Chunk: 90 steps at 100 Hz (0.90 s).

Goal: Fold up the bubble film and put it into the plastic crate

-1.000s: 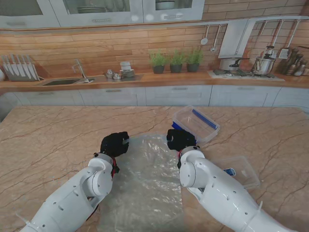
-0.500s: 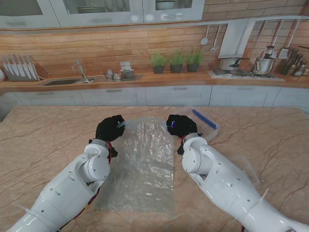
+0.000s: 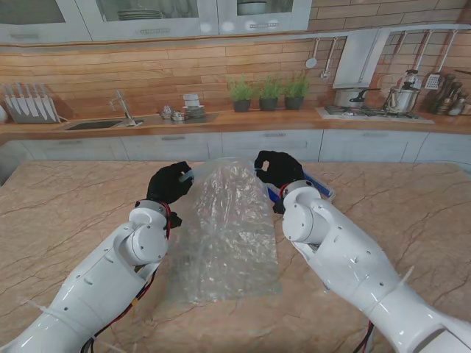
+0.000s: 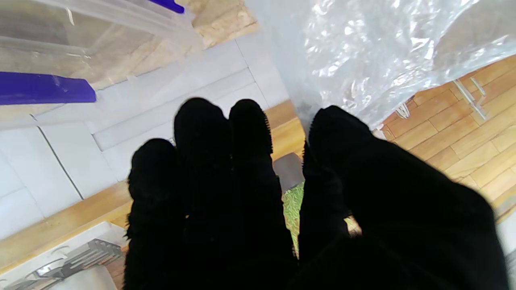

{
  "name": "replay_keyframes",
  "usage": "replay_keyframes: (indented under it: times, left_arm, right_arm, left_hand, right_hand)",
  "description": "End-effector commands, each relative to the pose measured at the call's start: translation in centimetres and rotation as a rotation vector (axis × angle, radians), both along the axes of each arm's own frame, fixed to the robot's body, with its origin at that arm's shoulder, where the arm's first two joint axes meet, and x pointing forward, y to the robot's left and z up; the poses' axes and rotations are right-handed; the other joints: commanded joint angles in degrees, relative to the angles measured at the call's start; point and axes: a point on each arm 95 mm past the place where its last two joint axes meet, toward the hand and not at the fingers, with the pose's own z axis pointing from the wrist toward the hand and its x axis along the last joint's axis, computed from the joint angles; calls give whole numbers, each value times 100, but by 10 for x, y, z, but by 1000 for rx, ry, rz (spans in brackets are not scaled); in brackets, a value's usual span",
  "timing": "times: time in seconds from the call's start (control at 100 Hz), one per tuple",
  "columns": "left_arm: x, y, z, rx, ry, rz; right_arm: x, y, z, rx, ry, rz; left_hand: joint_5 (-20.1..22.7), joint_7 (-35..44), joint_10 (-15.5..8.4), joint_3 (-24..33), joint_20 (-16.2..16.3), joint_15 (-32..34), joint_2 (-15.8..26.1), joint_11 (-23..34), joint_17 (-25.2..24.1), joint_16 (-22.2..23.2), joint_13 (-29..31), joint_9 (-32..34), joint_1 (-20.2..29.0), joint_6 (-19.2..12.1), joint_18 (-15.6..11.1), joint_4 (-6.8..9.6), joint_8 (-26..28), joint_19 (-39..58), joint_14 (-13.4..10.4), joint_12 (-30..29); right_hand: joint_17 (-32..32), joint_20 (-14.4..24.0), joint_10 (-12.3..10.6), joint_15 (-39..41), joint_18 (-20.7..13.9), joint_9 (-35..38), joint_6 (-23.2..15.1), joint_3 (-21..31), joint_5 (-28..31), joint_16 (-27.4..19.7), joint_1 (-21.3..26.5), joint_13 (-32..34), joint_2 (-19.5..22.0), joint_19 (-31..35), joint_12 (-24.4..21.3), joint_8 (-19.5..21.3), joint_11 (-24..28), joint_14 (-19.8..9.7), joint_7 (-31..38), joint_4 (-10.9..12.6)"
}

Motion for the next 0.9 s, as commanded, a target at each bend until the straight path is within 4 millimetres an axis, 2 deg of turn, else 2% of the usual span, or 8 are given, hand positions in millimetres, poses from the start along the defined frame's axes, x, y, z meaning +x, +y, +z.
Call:
replay_keyframes:
  times: [0.0,0.13,0.34,0.51,0.62,0.72,0.89]
  left_arm:
    - [2,-3,8,-3,-25,-23]
    - [4,-1,9,-6,-46,-52]
    - [-1,5,1,-12,-93,-93]
    - [-14,10,-12,-21,-150,-144]
    - [-25,13,-22,-3,-192,-190]
    - [-36,13,-31,8,-225,-225]
    - [-54,14,-46,38,-230,-273]
  right_arm:
    - [5,2,14,6,-32,27]
    - [10,-3,18,12,-48,51]
    - [9,-16,7,0,-86,114]
    - [-7,-33,-8,-21,-143,163]
    - [-19,-44,-17,-31,-169,195]
    - [-30,-52,-25,-43,-190,232]
    - [-52,-64,-35,-81,-223,279]
  left_hand:
    - [-180,-49,-180,-129,-64,-49,196,-103,-111,109,-163,-150,233,-289,-138,-128,-3,-47,-218,84]
    - [-224,-56,-260,-264,-261,-127,287,-168,-428,124,-185,-197,266,-383,-63,-149,-30,-512,-296,101]
    - [-271,2,-381,-345,-228,-155,314,-180,-392,144,-190,-205,255,-518,-112,-166,-7,-497,-410,110]
    - [-289,96,-559,-215,-296,-370,250,-359,-545,91,-253,-169,160,-727,-204,-184,-44,-784,-587,183]
    - [-391,186,-739,-111,-287,-559,236,-583,-720,74,-453,-189,76,-937,-265,-238,-10,-994,-703,392]
    - [-421,236,-809,-75,-287,-651,196,-638,-837,52,-601,-197,54,-1037,-309,-237,9,-1079,-764,458]
    - [-375,323,-861,217,-304,-703,17,-685,-872,12,-606,-163,-45,-1094,-294,-284,-80,-1205,-785,422]
  right_hand:
    - [-186,127,-165,-30,-344,117,-429,-40,-18,-34,257,-32,307,-83,-48,122,-136,-9,166,-162]
    - [-322,114,-257,-111,-403,102,-520,-130,-63,-48,255,-46,365,-236,-42,147,-186,-110,163,-171]
    - [-526,139,-378,-229,-534,75,-658,-259,-137,-57,264,-97,450,-451,-25,182,-263,-209,178,-207]
    - [-542,200,-450,-242,-632,67,-766,-342,-182,-33,252,-105,496,-490,-3,205,-273,-289,204,-224]
    - [-579,221,-509,-259,-659,68,-826,-388,-199,-25,246,-128,518,-534,0,206,-281,-331,217,-231]
    - [-624,252,-569,-339,-710,66,-908,-466,-225,-30,254,-162,556,-648,-3,208,-321,-399,244,-235]
    - [-849,307,-663,-1118,-743,74,-1015,-573,-279,-336,263,-274,603,-1124,-98,196,-532,-510,287,-225]
